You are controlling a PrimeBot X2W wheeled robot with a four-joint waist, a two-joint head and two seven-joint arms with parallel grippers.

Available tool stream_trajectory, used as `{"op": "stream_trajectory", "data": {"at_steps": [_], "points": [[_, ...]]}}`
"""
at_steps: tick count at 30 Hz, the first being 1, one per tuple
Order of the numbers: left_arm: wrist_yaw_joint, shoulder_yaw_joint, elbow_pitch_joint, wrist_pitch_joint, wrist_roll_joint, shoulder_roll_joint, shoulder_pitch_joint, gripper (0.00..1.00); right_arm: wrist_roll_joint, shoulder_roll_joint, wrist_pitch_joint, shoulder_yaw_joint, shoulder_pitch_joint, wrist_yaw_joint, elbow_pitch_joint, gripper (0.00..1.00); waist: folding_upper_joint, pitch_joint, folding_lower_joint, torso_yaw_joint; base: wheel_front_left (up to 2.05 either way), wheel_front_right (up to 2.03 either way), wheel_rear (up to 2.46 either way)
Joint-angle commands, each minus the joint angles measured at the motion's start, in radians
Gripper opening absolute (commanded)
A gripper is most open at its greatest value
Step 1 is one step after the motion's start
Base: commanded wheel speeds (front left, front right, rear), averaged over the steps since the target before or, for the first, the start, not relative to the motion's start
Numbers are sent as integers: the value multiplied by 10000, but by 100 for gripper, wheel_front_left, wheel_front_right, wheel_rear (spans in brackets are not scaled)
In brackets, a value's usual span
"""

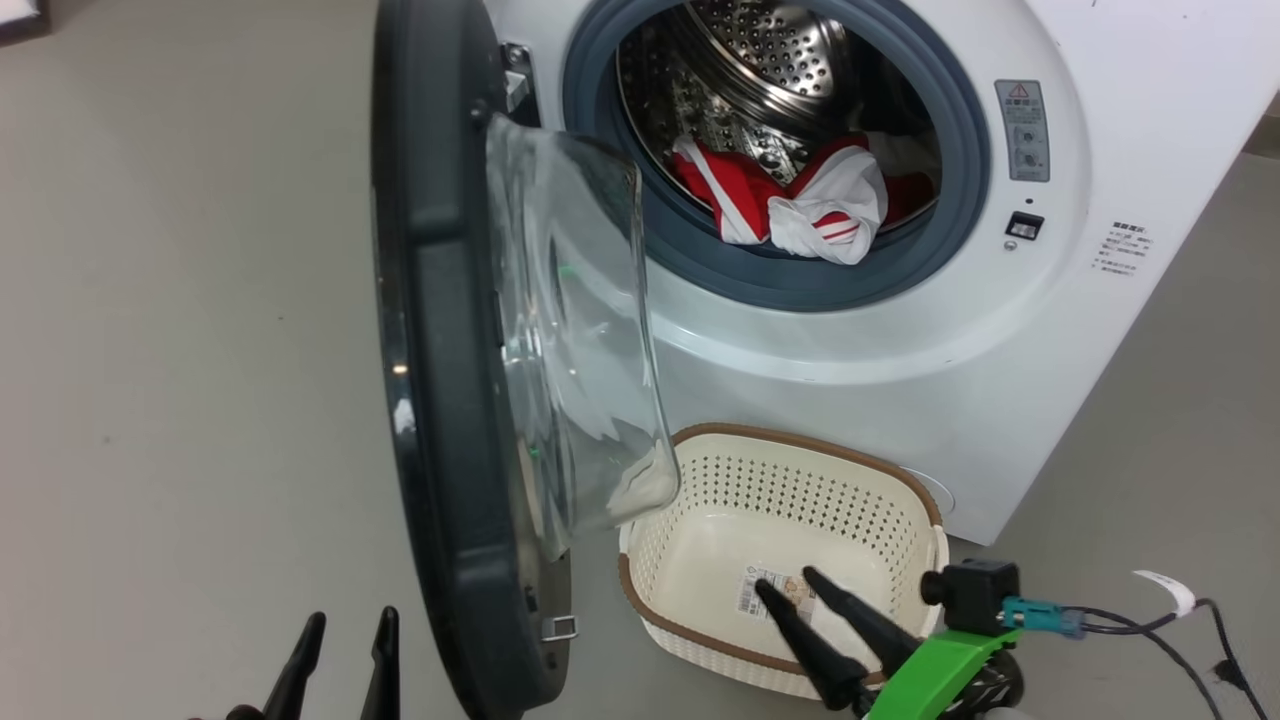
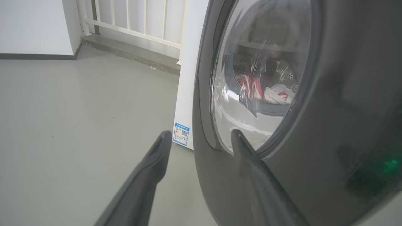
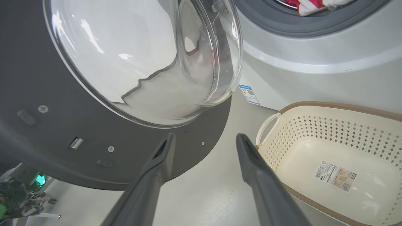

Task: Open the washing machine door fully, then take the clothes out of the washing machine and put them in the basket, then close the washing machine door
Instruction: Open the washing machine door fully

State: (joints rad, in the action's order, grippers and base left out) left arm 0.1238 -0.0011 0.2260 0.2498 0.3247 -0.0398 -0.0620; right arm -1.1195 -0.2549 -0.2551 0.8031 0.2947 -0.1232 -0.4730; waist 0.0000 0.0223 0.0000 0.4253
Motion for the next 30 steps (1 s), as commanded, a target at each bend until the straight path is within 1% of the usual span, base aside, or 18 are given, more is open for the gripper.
{"op": "stream_trajectory", "data": {"at_steps": [1,5,13,18,24,27,30], "points": [[29,373,-187,120,-44,-104,408,100,165,38,-66,-62,-117,-75,144,100,0,24,0,-48,0,0,0],[39,453,-193,120,-31,-104,441,100,1318,26,-66,-758,-263,-75,-38,100,0,45,0,-152,0,0,0],[52,513,-256,120,-100,-104,466,100,3445,305,-66,-2743,-653,-75,85,100,0,64,0,-280,0,0,0],[58,509,-292,120,-133,-104,489,100,5047,669,-66,-4039,-1055,-75,579,100,0,93,0,-303,0,0,0],[62,551,-372,120,-187,-104,504,100,6857,1188,-66,-5325,-1599,-75,1573,100,0,91,0,-322,0,0,0],[63,556,-442,120,-245,-104,492,100,7455,1386,-66,-5684,-1897,-75,1937,100,0,63,0,-318,0,0,0],[64,553,-493,120,-273,-104,444,100,7699,1563,-66,-5859,-2225,-75,1988,100,0,23,0,-318,0,0,0]]}}
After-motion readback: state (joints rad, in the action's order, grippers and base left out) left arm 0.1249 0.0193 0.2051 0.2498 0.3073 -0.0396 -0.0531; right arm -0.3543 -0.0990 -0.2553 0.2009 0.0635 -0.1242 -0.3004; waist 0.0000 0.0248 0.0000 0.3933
